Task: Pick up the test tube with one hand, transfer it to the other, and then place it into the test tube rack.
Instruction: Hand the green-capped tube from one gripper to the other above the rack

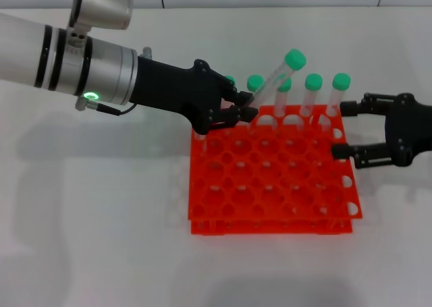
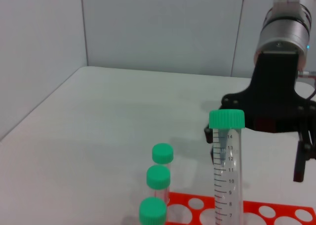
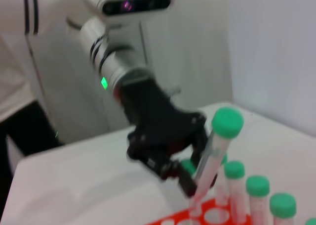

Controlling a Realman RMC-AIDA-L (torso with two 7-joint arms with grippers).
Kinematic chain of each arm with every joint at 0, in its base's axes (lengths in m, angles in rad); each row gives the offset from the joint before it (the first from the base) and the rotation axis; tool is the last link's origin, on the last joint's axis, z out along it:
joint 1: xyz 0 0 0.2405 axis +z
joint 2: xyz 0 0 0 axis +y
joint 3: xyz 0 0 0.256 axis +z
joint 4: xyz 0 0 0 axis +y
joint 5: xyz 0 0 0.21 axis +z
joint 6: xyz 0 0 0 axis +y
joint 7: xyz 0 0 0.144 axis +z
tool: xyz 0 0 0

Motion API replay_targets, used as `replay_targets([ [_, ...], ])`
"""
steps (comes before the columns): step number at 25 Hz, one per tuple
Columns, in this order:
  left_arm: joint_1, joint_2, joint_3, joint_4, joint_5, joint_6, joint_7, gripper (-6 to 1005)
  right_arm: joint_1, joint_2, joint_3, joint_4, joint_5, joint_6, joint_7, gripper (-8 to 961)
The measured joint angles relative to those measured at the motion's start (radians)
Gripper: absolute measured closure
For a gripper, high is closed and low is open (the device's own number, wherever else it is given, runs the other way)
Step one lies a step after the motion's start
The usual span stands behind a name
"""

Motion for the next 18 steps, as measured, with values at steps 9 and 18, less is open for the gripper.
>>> replay_targets([
  [9, -0.003, -0.001, 0.005, 0.0, 0.003, -0.023, 0.003, 789, 0.019, 0.006, -0.001, 0.194, 0.166, 0.068, -0.079, 85],
  [18, -0.006, -0.003, 0.058, -0.01, 0.003, -0.048, -0.001, 788, 0.039, 0.009, -0.003, 0.353, 0.3, 0.1, -0.213, 85],
])
